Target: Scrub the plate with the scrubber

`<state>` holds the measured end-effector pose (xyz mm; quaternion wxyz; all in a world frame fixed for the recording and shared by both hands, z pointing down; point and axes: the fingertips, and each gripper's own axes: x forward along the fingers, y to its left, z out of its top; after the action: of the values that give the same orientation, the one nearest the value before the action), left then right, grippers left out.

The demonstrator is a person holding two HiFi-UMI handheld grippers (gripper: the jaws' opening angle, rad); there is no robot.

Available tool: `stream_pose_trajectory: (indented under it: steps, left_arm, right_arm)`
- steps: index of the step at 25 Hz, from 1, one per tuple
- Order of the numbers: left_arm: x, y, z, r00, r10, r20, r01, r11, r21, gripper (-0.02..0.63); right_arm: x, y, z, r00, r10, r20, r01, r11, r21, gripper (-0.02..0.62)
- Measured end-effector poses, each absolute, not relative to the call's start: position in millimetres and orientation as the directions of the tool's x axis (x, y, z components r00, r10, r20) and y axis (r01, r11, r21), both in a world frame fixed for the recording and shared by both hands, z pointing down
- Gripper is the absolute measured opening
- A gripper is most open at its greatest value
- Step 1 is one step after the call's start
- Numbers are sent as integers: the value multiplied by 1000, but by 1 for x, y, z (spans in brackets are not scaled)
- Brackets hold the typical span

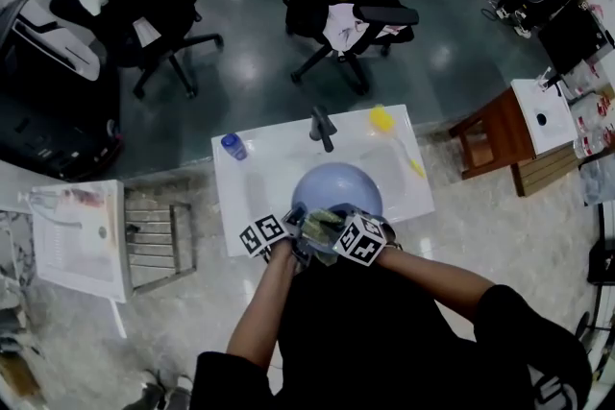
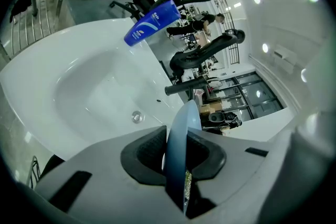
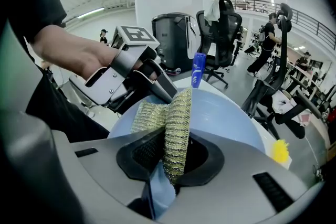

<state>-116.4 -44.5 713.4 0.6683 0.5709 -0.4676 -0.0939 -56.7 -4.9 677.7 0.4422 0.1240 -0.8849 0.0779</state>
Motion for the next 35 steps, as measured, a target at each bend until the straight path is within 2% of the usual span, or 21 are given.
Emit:
stream_pose_trajectory:
  steps: [7, 15, 29, 35]
  left_arm:
    - [-118, -39, 711, 548, -676, 494, -397, 310, 864, 59]
    - [-115, -33, 714, 550, -682, 482, -374, 315, 872, 60]
    - [-95, -27, 705, 618, -633, 466, -418, 237, 877, 61]
    - [-87, -19, 703, 638, -622, 454, -406, 229, 885, 61]
  right_arm:
    - [-57, -9, 688, -572, -137, 809, -277, 960, -33, 66]
    - [-45, -33, 693, -557, -179, 811, -308, 951, -2, 66]
    - [-24, -53, 695, -491, -231, 840, -291, 952, 92, 66]
    - [-21, -64, 696, -489, -256, 834, -327, 940, 97, 66]
